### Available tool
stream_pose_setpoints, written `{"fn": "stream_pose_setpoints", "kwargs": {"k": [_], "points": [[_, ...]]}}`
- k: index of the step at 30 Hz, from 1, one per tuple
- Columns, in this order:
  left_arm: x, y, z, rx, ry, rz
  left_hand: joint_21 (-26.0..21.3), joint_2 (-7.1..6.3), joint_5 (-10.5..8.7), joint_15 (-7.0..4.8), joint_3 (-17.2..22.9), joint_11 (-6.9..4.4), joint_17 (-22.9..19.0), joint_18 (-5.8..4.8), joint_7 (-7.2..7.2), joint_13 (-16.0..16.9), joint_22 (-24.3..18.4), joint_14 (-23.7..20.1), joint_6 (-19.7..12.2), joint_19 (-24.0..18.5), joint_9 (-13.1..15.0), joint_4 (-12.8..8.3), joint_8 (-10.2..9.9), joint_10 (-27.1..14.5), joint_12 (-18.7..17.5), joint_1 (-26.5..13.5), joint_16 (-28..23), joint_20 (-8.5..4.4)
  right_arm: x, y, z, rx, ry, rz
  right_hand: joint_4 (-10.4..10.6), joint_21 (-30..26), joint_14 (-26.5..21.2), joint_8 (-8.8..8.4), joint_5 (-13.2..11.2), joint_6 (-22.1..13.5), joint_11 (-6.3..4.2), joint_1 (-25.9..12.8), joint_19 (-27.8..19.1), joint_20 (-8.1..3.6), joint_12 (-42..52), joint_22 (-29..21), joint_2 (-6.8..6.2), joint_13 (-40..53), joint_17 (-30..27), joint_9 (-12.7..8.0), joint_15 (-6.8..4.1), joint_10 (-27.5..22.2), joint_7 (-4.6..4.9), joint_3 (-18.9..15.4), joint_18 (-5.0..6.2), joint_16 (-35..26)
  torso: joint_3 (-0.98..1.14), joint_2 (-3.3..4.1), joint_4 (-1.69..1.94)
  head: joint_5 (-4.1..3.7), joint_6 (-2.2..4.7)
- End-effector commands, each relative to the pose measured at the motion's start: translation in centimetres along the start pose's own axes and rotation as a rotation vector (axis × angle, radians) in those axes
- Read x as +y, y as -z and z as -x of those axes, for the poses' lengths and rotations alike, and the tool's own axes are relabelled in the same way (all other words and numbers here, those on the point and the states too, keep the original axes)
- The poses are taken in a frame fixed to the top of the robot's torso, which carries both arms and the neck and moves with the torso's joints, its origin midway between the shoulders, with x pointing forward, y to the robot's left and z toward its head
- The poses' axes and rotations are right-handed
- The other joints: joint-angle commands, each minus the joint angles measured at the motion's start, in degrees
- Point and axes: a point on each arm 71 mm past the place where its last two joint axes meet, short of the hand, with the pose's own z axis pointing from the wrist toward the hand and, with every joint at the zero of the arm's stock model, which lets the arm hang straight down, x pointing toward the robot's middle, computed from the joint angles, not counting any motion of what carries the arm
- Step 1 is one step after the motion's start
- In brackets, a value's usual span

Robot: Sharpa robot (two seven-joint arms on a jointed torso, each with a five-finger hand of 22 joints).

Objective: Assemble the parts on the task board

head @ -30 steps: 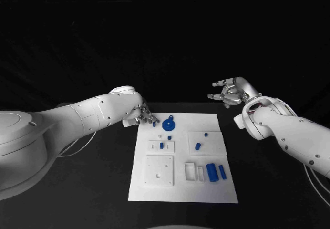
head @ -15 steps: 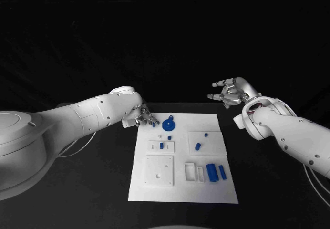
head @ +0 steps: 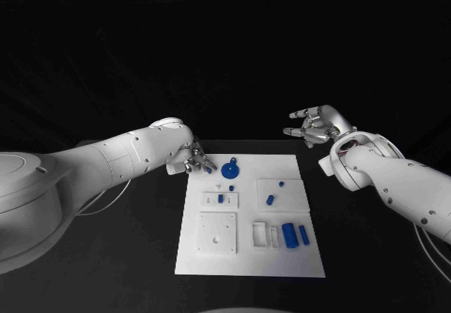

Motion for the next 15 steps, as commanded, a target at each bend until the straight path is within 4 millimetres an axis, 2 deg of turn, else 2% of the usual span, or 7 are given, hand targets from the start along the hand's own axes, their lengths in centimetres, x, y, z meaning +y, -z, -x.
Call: {"fn": "stream_pose_setpoints", "kwargs": {"k": [1,5,8,9,10,12,15], "points": [[-0.24,0.04,-0.25,0.028,0.006,-0.019,-0.41,0.96,0.34,0.16,-0.29,0.14,-0.08,-1.05,0.02,-0.06,0.99,-0.49,-0.27,-0.34,-0.23,-1.02,-0.24,-0.49,0.37,0.1,0.29,0.07,0.1,-0.03,-0.09,0.007,0.005,0.006,-0.13,0.18,-0.02,0.05,0.36,-0.09,-0.19,-0.47,1.99,0.3,-0.03,2.72,-0.01,0.07,0.14,0.06,0.03,0.02,-0.13,-0.01,0.89,0.03,0.0,-0.01,-0.01,0.02,-0.08],[-0.24,0.06,-0.3,0.034,0.012,-0.022,-0.39,1.59,0.51,0.14,0.0,0.13,-0.02,-1.06,-0.01,-0.07,1.02,-0.46,-0.33,-0.37,-0.37,-1.76,-0.28,-0.5,0.38,0.85,0.36,0.05,0.1,-0.04,-0.1,0.008,0.005,0.006,-0.13,0.18,-0.02,0.05,0.36,-0.09,-0.19,-0.47,1.99,0.3,-0.03,2.72,-0.01,0.07,0.14,0.06,0.03,0.02,-0.13,-0.01,0.89,0.03,-0.01,0.01,0.01,0.02,-0.13],[-0.22,0.11,-0.36,0.039,0.023,-0.025,-0.34,3.03,1.34,0.14,1.25,0.06,0.14,-1.05,-0.07,-0.08,1.04,-0.39,-0.47,-0.4,-0.57,-3.09,-0.32,-0.43,0.43,2.92,0.49,0.09,0.09,-0.04,-0.09,0.007,0.006,0.006,-0.13,0.18,-0.02,0.05,0.36,-0.09,-0.19,-0.47,1.99,0.3,-0.03,2.72,-0.01,0.07,0.14,0.06,0.03,0.02,-0.13,-0.01,0.89,0.03,0.01,0.01,0.06,-0.01,-0.22],[-0.2,0.13,-0.37,0.039,0.028,-0.026,-0.32,3.27,2.08,0.16,1.58,0.08,0.13,-1.03,-0.05,-0.09,1.05,-0.41,-0.55,-0.42,-0.66,-3.49,-0.31,-0.45,0.41,3.38,0.49,0.11,0.09,-0.04,-0.09,0.007,0.006,0.006,-0.13,0.18,-0.02,0.05,0.36,-0.09,-0.19,-0.47,1.99,0.3,-0.03,2.72,-0.01,0.07,0.14,0.06,0.03,0.02,-0.13,-0.01,0.89,0.03,0.0,0.01,0.07,-0.05,-0.22],[-0.19,0.14,-0.38,0.039,0.03,-0.027,-0.3,3.33,4.08,0.14,1.88,0.09,0.15,-1.02,-0.05,-0.1,1.05,-0.4,-0.62,-0.43,-0.7,-3.77,-0.31,-0.44,0.4,3.74,0.51,0.11,0.09,-0.04,-0.09,0.007,0.006,0.006,-0.13,0.18,-0.02,0.05,0.36,-0.09,-0.19,-0.47,1.99,0.3,-0.03,2.72,-0.01,0.07,0.14,0.06,0.03,0.02,-0.13,-0.01,0.89,0.03,0.0,0.02,0.07,-0.06,-0.21],[-0.15,0.19,-0.4,0.038,0.038,-0.029,-0.23,3.7,5.37,0.17,2.76,0.09,0.31,-0.96,-0.05,-0.12,1.06,-0.29,-0.59,-0.44,-0.66,-4.39,-0.21,-0.3,0.43,4.4,0.62,0.16,0.08,-0.04,-0.09,0.008,0.006,0.006,-0.13,0.18,-0.02,0.05,0.36,-0.09,-0.19,-0.47,1.99,0.3,-0.03,2.72,-0.01,0.07,0.14,0.06,0.03,0.02,-0.13,-0.01,0.89,0.03,-0.01,-0.01,0.08,-0.03,-0.27],[-0.11,0.26,-0.43,0.035,0.05,-0.032,-0.06,4.0,6.01,0.24,4.12,0.13,0.41,-0.8,0.02,-0.18,1.06,-0.2,-0.65,-0.45,-0.17,-5.3,-0.13,-0.14,0.38,4.49,0.72,0.27,0.06,-0.04,-0.08,0.008,0.006,0.005,-0.13,0.18,-0.02,0.05,0.36,-0.09,-0.19,-0.47,1.99,0.3,-0.03,2.72,-0.01,0.07,0.14,0.06,0.03,0.02,-0.13,-0.01,0.89,0.03,-0.01,-0.05,0.13,-0.04,-0.32]]}}
